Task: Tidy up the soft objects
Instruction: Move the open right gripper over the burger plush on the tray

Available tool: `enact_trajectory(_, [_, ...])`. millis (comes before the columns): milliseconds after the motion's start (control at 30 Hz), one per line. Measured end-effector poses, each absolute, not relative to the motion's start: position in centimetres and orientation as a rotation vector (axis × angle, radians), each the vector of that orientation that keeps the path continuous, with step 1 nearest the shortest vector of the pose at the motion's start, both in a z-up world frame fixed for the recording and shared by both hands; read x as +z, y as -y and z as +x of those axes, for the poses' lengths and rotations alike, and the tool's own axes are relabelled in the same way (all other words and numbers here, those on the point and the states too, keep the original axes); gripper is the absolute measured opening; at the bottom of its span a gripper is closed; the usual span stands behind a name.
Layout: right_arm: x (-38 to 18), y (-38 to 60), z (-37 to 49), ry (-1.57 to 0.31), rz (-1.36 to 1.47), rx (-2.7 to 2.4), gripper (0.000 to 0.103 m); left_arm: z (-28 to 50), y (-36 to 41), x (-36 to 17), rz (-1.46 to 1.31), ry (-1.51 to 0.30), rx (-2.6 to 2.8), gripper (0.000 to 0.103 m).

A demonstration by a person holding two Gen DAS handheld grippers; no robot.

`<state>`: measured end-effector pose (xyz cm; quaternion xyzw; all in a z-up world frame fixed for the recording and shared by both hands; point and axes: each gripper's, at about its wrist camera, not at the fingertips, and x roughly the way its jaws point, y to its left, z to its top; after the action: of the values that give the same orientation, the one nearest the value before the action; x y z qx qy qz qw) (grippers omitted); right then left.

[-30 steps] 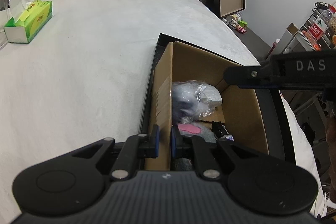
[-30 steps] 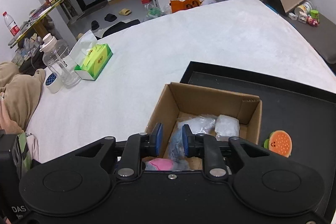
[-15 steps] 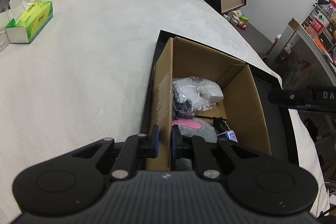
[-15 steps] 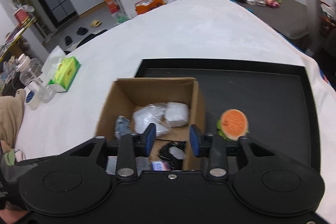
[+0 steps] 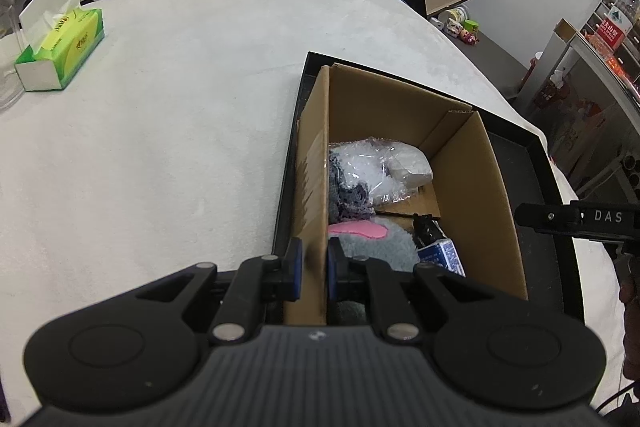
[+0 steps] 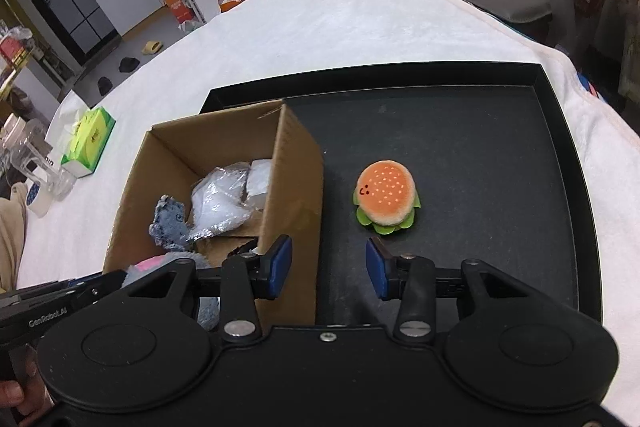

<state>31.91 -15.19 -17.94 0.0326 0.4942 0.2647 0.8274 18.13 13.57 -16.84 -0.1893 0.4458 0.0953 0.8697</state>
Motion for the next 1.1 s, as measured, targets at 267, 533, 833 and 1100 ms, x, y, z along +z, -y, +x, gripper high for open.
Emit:
enact_trajectory(267, [-19.4, 16.5, 32.7, -1.067, 0.109, 0.572, 0.042, 18.4, -13.0, -15.9, -0.350, -0.955, 0.219, 0.015])
enact_trajectory(533, [-20.2, 17.5, 33.7, -1.064, 0.149, 0.594, 0.041, 19.5, -12.2, -14.6, -0.319, -0.946, 0.224, 0.058])
enact_trajectory(833, [-22.1, 18.2, 35.1, -1.079, 0.165, 0.601, 0.042, 21.2, -11.5, -15.1, -0.321, -0.964, 0.251, 0.072])
enact_trajectory(1100, [-23.8, 18.9, 36.7, -1.095, 0.190, 0.592, 0.042, 22.5, -10.9, -15.8, -0.304, -0.995, 0.270, 0.081])
